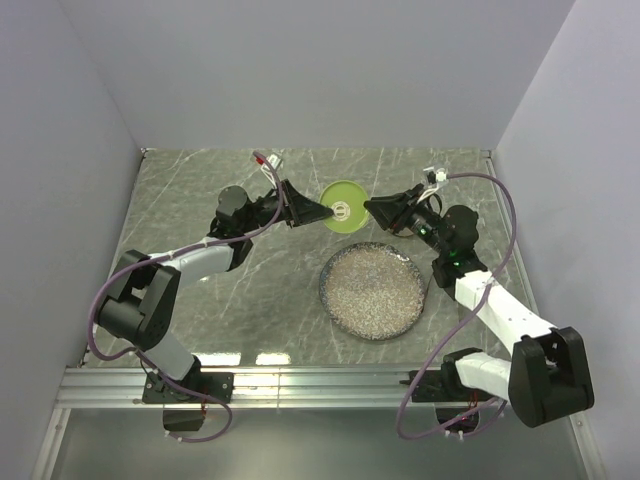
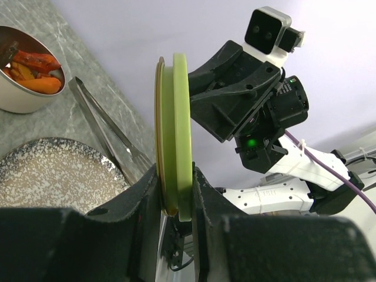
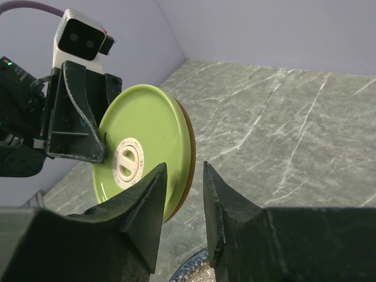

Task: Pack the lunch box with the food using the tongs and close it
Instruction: Pass the lid of the lunch box from the left arm to the right

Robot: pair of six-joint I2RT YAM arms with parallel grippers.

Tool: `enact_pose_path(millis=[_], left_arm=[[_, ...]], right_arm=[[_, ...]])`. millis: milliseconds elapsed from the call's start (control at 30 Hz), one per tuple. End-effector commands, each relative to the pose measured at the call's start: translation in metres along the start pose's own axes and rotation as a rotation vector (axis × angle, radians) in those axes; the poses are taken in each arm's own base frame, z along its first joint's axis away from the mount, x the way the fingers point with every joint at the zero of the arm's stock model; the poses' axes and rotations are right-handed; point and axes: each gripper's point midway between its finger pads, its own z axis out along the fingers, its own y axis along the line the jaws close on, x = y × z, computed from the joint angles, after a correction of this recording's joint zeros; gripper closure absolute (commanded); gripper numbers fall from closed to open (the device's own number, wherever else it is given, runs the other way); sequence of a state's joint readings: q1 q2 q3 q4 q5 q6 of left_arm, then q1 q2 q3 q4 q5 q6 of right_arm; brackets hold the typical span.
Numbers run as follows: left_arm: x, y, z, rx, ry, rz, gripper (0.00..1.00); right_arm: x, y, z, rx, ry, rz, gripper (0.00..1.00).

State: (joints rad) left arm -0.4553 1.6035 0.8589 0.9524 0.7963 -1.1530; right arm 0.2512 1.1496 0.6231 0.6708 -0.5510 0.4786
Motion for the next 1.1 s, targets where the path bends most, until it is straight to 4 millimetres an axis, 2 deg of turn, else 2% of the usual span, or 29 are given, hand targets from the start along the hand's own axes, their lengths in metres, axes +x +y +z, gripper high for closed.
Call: enact_pose_path(millis=[0, 133, 233, 267, 367, 500, 567, 600, 667, 733, 800, 833, 933, 1067], left_arm=[[-0.012, -0.031, 0.005, 0.084, -0.017, 0.091, 1.0], [-0.012, -0.033, 0.006, 0.096, -0.015, 0.093, 1.0], [-0.011, -0.033, 0.009, 0.095, -0.012, 0.096, 1.0], [-0.009, -0.032, 0.01, 0.091, -0.007, 0.097, 1.0], [-0.009, -0.025, 0.011, 0.066, -0.006, 0.095, 1.0], [-0.01, -0.019, 0.015, 0.045, -0.002, 0.104, 1.0], [-0.011, -0.012, 0.017, 0.023, -0.01, 0.116, 0.89], [-0.011, -0.006, 0.018, -0.008, -0.007, 0.105, 0.7], [-0.015, 0.003, 0.021, -0.056, -0.03, 0.139, 0.51], [-0.017, 0.012, 0.022, -0.106, -0.035, 0.164, 0.25], [-0.025, 0.016, 0.023, -0.146, -0.068, 0.191, 0.06], [-0.024, 0.023, 0.023, -0.174, -0.069, 0.204, 0.02], [-0.033, 0.036, 0.02, -0.243, -0.116, 0.229, 0.01], [-0.032, 0.051, 0.018, -0.277, -0.138, 0.225, 0.01]], right_arm=[[-0.03, 0.016, 0.006, -0.067, -0.059, -0.052, 0.64], [-0.027, 0.016, 0.007, -0.078, -0.041, -0.051, 0.66], [-0.025, 0.018, 0.007, -0.086, -0.034, -0.056, 0.74], [-0.024, 0.018, 0.007, -0.09, -0.029, -0.056, 0.81], [-0.025, 0.018, 0.007, -0.089, -0.024, -0.062, 0.93], [-0.027, 0.013, 0.007, -0.043, -0.014, -0.066, 1.0], [-0.031, 0.007, 0.007, -0.005, -0.016, -0.078, 1.0], [-0.033, 0.003, 0.007, 0.018, -0.007, -0.074, 1.0], [-0.039, -0.006, 0.008, 0.062, -0.006, -0.079, 1.0], [-0.047, -0.019, 0.007, 0.108, 0.003, -0.067, 1.0], [-0.051, -0.031, 0.005, 0.146, 0.018, -0.049, 1.0], [-0.055, -0.043, 0.0, 0.18, 0.017, -0.041, 1.0], [-0.055, -0.073, -0.015, 0.267, 0.039, -0.015, 1.0], [-0.026, -0.108, -0.036, 0.39, 0.102, 0.022, 1.0]])
